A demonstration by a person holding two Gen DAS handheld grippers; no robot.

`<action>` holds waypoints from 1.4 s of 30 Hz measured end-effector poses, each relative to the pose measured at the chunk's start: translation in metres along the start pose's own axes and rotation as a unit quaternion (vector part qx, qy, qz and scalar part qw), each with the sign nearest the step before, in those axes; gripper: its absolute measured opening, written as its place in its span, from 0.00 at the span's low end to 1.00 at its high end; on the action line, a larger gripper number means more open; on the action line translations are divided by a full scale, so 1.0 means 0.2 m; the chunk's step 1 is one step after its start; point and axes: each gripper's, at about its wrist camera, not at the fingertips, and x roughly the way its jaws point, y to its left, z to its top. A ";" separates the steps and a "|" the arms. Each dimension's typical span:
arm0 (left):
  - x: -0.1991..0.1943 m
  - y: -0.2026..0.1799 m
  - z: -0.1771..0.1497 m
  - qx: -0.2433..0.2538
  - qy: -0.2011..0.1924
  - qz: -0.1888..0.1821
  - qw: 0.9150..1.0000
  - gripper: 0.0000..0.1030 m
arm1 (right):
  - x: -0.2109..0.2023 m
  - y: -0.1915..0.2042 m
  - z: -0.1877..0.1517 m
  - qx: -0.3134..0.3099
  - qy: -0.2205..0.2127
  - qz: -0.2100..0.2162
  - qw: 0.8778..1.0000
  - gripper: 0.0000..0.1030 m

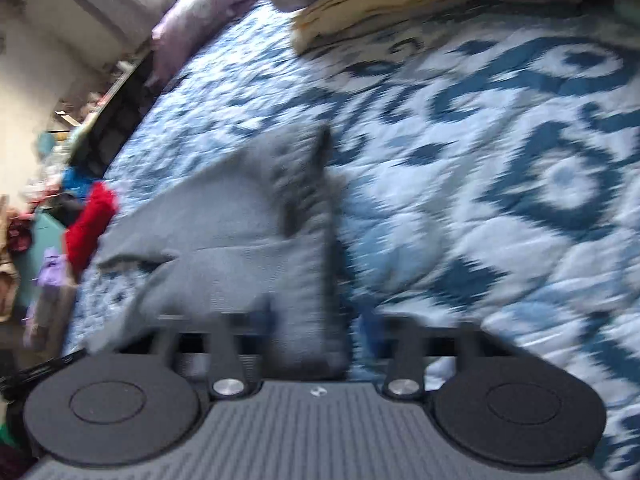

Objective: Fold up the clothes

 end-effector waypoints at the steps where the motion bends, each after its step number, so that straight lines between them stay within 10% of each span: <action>1: -0.05 -0.01 0.06 0.000 -0.016 -0.011 1.000 0.04 | -0.02 0.02 0.00 -0.009 -0.008 -0.001 1.000 0.20; 5: -0.23 0.01 0.21 0.009 -0.051 -0.021 0.998 0.04 | -0.18 0.11 0.03 -0.055 -0.063 -0.013 0.996 0.14; 10: 0.01 0.12 0.14 0.021 0.017 0.038 0.999 0.14 | 0.00 0.07 -0.06 -0.097 0.017 -0.109 0.989 0.14; 13: 0.03 0.13 0.06 0.046 0.007 0.101 0.994 0.14 | -0.03 0.13 -0.06 -0.108 0.000 -0.100 0.989 0.18; 15: -0.01 0.15 0.04 0.018 -0.001 0.074 0.997 0.25 | -0.06 0.17 -0.07 -0.116 -0.010 -0.093 0.989 0.18; 17: -0.03 0.16 0.04 -0.001 -0.013 0.067 0.998 0.47 | -0.08 0.21 -0.07 -0.123 -0.021 -0.087 0.988 0.40; 19: -0.01 0.19 0.02 -0.026 -0.011 0.060 0.998 0.47 | -0.09 0.24 -0.06 -0.115 -0.027 -0.077 0.990 0.79; 22: 0.05 0.25 -0.01 -0.086 0.002 0.048 0.995 0.44 | -0.09 0.18 -0.06 -0.053 -0.023 -0.056 0.997 0.75; 26: 0.08 0.20 -0.04 -0.100 0.000 0.040 0.994 0.04 | -0.11 0.14 -0.07 -0.028 -0.032 -0.039 0.998 0.42; 27: 0.06 0.19 -0.04 -0.108 -0.001 0.034 0.994 0.04 | -0.12 0.13 -0.07 -0.022 -0.034 -0.035 0.999 0.18; 36: 0.06 0.19 -0.12 -0.102 0.021 0.046 0.993 0.11 | -0.04 0.02 -0.12 -0.035 0.003 -0.089 0.995 0.02; 42: -0.03 0.17 -0.03 -0.059 -0.006 0.065 0.996 0.30 | -0.16 0.02 -0.06 -0.047 -0.034 -0.078 0.995 0.28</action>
